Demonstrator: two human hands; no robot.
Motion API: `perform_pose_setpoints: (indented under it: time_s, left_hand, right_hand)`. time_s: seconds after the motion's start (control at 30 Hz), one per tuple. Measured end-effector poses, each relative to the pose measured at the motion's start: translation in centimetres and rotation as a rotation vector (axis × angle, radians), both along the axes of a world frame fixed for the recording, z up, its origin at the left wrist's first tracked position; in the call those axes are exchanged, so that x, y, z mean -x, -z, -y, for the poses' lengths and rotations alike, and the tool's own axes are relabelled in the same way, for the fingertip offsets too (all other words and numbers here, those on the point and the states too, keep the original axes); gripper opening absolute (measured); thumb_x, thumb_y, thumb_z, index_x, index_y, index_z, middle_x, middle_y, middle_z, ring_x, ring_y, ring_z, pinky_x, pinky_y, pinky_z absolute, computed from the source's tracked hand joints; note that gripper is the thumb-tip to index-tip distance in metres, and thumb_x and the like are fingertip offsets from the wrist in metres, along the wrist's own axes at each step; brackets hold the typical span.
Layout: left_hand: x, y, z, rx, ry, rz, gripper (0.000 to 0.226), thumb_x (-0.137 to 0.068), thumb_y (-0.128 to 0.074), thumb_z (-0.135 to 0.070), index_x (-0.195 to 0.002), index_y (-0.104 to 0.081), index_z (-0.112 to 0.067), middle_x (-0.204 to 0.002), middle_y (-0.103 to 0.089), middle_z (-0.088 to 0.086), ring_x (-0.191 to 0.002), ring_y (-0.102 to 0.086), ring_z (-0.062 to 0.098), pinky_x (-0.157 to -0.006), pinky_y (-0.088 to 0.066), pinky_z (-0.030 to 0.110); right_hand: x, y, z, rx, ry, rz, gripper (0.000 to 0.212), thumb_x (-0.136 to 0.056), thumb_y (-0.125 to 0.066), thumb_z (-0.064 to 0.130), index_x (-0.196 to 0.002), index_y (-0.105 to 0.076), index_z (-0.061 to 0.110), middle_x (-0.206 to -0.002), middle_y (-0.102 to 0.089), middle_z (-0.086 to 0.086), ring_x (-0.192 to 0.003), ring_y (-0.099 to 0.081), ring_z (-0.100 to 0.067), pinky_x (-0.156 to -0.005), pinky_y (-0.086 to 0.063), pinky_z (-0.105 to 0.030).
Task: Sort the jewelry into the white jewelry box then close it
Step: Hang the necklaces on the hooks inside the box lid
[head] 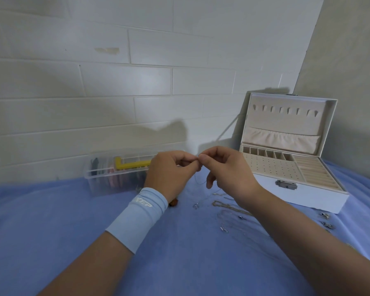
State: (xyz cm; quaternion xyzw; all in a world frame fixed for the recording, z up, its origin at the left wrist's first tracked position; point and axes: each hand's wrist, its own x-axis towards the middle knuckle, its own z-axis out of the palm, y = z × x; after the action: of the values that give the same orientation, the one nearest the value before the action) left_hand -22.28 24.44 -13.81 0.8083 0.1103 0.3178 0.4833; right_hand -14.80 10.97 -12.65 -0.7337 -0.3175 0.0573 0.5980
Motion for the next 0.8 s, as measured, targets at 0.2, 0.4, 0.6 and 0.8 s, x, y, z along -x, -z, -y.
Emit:
perform_pose_setpoints:
  time_s: [0.2, 0.4, 0.6, 0.8]
  left_hand:
    - [-0.2, 0.4, 0.4, 0.211, 0.024, -0.005, 0.006, -0.083, -0.075, -0.021, -0.081, -0.081, -0.023, -0.076, -0.076, -0.01, -0.081, -0.072, 0.003, -0.078, -0.057, 0.026]
    - [-0.5, 0.9, 0.1, -0.058, -0.071, 0.091, 0.011, -0.082, -0.074, -0.019, -0.077, -0.079, -0.027, -0.076, -0.074, -0.017, -0.076, -0.068, -0.001, -0.07, -0.053, 0.019]
    - [-0.4, 1.2, -0.4, -0.031, 0.012, 0.224, 0.019, -0.083, -0.077, -0.014, -0.08, -0.078, -0.033, -0.079, -0.074, -0.023, -0.062, -0.061, 0.006, -0.061, -0.048, 0.015]
    - [-0.5, 1.1, -0.1, 0.116, 0.079, 0.253, 0.035, -0.081, -0.079, -0.012, -0.078, -0.077, -0.046, -0.081, -0.076, -0.014, -0.083, -0.067, 0.036, -0.077, -0.057, 0.038]
  right_hand:
    - [-0.1, 0.6, -0.5, 0.029, 0.193, 0.141, 0.014, -0.092, -0.07, 0.021, -0.079, -0.072, 0.027, -0.072, -0.074, 0.009, -0.048, -0.056, -0.004, -0.052, -0.043, -0.017]
    - [-0.3, 0.2, -0.3, -0.017, 0.156, 0.016, 0.011, -0.092, -0.07, 0.016, -0.084, -0.077, 0.017, -0.07, -0.074, 0.005, -0.047, -0.047, -0.007, -0.045, -0.038, -0.017]
    - [-1.2, -0.1, 0.4, -0.092, -0.105, -0.404, 0.013, -0.09, -0.073, 0.015, -0.099, -0.075, 0.006, -0.07, -0.067, 0.0, -0.048, -0.03, -0.013, -0.045, -0.022, -0.021]
    - [-1.7, -0.5, 1.0, -0.019, -0.246, -0.597, 0.03, -0.076, -0.076, 0.027, -0.102, -0.074, 0.012, -0.069, -0.066, 0.008, -0.044, -0.028, -0.006, -0.047, -0.015, -0.019]
